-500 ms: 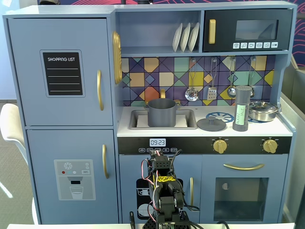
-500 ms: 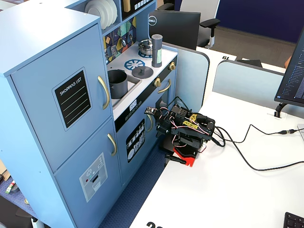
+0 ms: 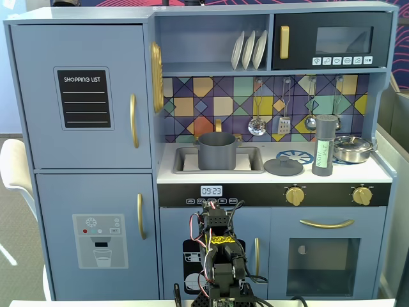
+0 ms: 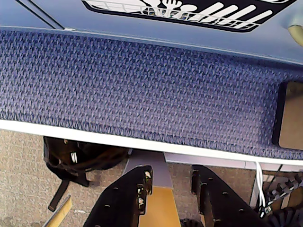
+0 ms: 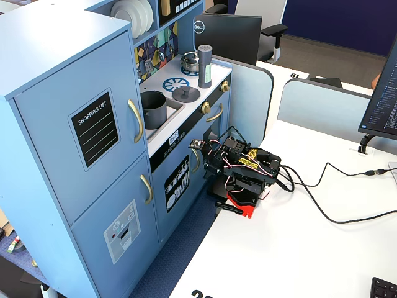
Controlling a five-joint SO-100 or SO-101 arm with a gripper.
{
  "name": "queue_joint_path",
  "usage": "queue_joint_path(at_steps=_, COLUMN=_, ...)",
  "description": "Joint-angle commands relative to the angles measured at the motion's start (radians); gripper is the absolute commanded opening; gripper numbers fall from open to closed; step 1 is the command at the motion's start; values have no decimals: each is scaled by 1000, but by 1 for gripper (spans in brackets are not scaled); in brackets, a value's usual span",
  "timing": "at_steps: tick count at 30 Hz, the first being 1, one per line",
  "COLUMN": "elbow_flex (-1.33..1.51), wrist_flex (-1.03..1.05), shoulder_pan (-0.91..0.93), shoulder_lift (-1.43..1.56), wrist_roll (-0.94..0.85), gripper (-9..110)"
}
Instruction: Put salt in the gray recipient
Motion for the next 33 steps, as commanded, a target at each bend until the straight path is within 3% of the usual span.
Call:
queue_joint_path(at_steps=1, elbow_flex=-75, wrist_flex=14, shoulder_pan=43, shoulder_lift=-12, wrist_roll=-5, gripper=0)
queue_joint_path(at_steps=6, elbow_flex=-373, wrist_flex=32, shoulder_pan=164, shoulder_lift=-184, wrist_roll=20, gripper=0)
queue_joint_path(at_steps=15, elbow_flex=-798, wrist_flex=-114, shoulder_pan=661, shoulder_lift=-350, wrist_roll=-75, gripper=0)
queue_joint_path(at_steps=20, elbow_flex=-887, wrist_flex=-554, shoulder_pan=838, shoulder_lift=-488, wrist_roll=-91, gripper=0)
queue_joint_path(at_steps=23, elbow_flex=-916, wrist_flex=-838, shoulder_pan=851, shoulder_lift=-612, wrist_roll=-6, gripper=0)
queue_joint_path(at_steps=27, elbow_flex=-948, wrist_flex=-1040, shoulder_pan=845, shoulder_lift=-741, wrist_roll=-5, gripper=3)
queue_joint_path(at_steps=33, elbow_flex=-960, wrist_flex=-1216, shoulder_pan=867, shoulder_lift=-857, wrist_roll=14, gripper=28)
